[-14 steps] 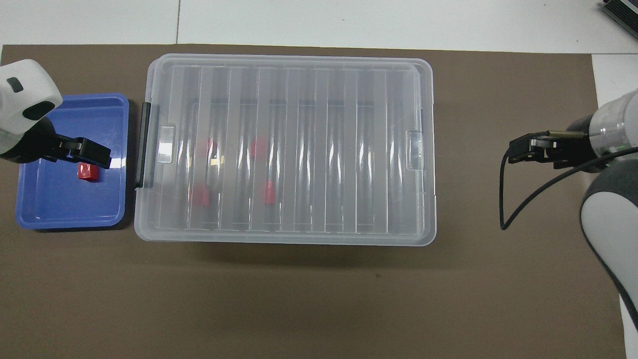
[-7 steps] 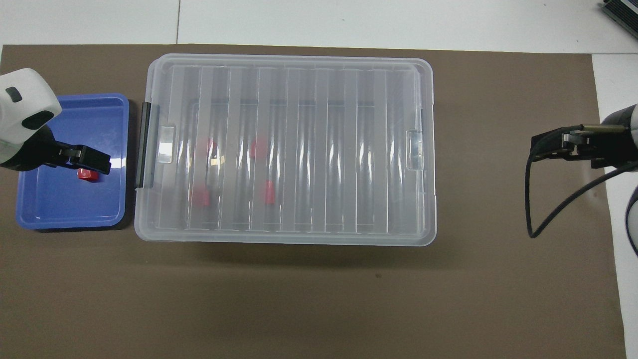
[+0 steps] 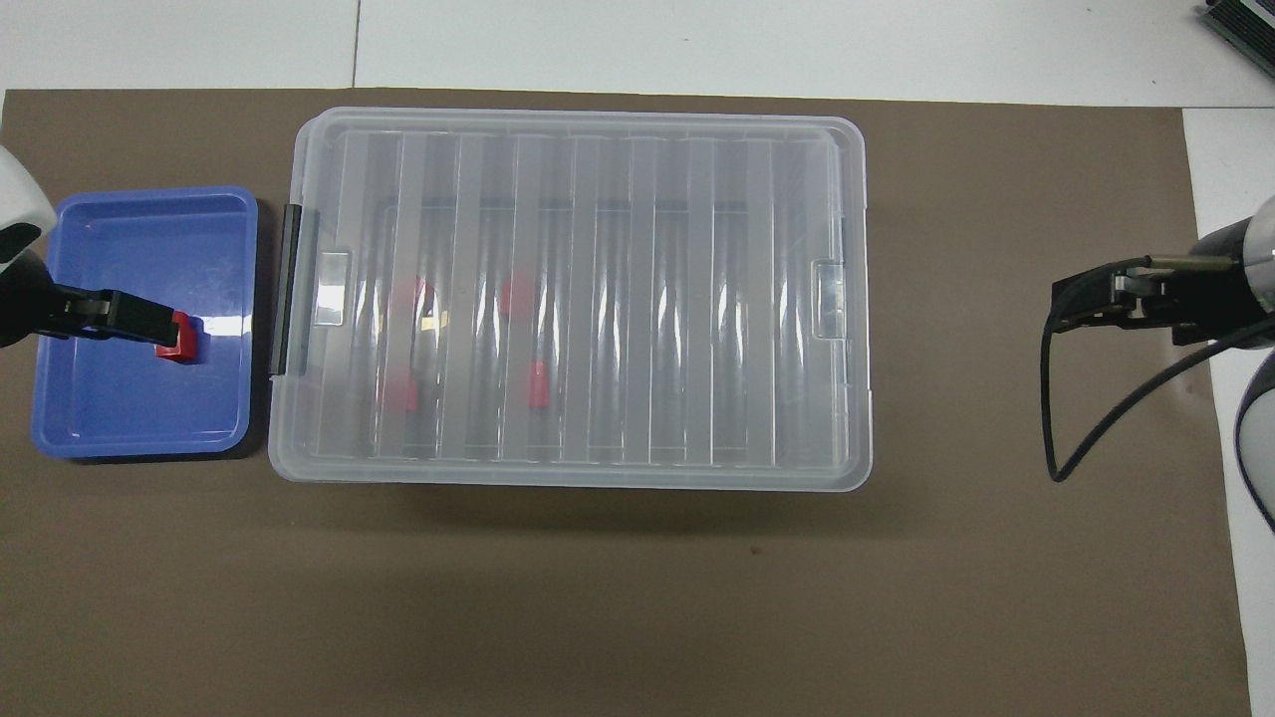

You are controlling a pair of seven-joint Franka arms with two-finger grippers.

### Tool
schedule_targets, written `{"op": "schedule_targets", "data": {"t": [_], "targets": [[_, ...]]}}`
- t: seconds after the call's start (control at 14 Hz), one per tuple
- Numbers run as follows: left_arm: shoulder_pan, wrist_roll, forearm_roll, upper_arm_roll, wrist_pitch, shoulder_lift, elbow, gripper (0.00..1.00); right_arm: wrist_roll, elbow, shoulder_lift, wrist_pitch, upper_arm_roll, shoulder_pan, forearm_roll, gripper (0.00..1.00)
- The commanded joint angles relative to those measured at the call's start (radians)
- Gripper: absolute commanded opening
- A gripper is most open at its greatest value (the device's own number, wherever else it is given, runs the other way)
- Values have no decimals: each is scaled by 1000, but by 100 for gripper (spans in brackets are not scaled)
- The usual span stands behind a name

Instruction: Place red block in blue tray from box

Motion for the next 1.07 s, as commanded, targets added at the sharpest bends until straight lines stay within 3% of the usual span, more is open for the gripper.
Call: {"op": "schedule_targets", "data": {"t": [0.0,1.0], "targets": [[23,7,-14,-14,-44,-7,54,100,9,-17,-10,-5,8,-13,5,100],[40,1,-17,-11,-34,-10,36,100,-26,-30,-18,-22,5,-14,5,100]]}}
